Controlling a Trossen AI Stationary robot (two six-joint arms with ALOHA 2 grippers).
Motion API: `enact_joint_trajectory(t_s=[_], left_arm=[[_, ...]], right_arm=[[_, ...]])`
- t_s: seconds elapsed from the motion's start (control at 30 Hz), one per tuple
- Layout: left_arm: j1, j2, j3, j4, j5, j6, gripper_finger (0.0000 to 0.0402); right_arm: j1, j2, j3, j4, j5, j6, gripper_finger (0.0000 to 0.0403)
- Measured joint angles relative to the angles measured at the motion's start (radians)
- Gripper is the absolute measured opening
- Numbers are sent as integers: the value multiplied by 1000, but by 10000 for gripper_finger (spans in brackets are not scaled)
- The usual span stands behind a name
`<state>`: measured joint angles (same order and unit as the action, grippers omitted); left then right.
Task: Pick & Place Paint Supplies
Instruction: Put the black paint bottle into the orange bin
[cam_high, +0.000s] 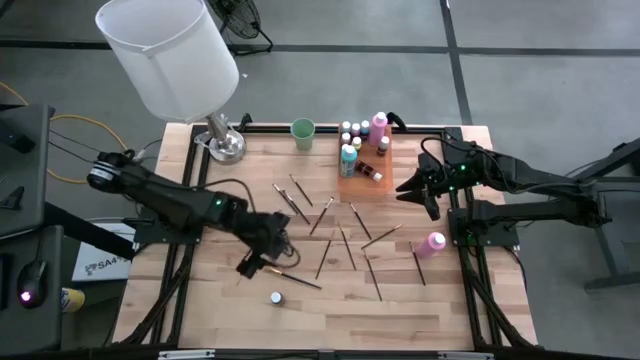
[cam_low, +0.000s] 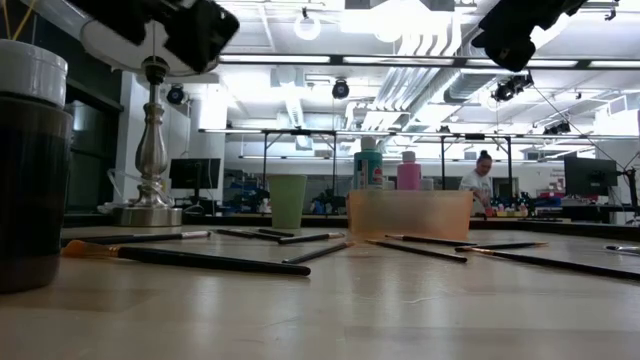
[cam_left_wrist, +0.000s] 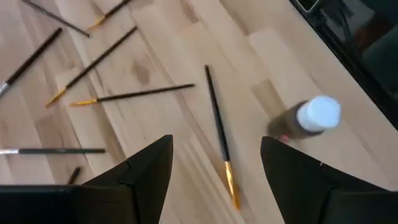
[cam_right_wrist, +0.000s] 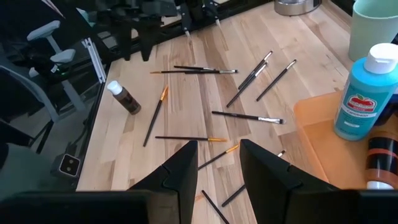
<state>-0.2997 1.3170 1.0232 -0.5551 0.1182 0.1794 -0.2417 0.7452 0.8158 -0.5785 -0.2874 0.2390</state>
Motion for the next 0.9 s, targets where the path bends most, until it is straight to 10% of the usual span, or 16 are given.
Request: enact_joint_trajectory(t_s=[0.4,0.9], left_arm=[[-241,-39,-41,-66,-36,4,239],[-396,-40,-271,334,-281,-162,239]], right_arm=[[0,0,0,14,0,0,113],[0,0,0,14,0,0,113]])
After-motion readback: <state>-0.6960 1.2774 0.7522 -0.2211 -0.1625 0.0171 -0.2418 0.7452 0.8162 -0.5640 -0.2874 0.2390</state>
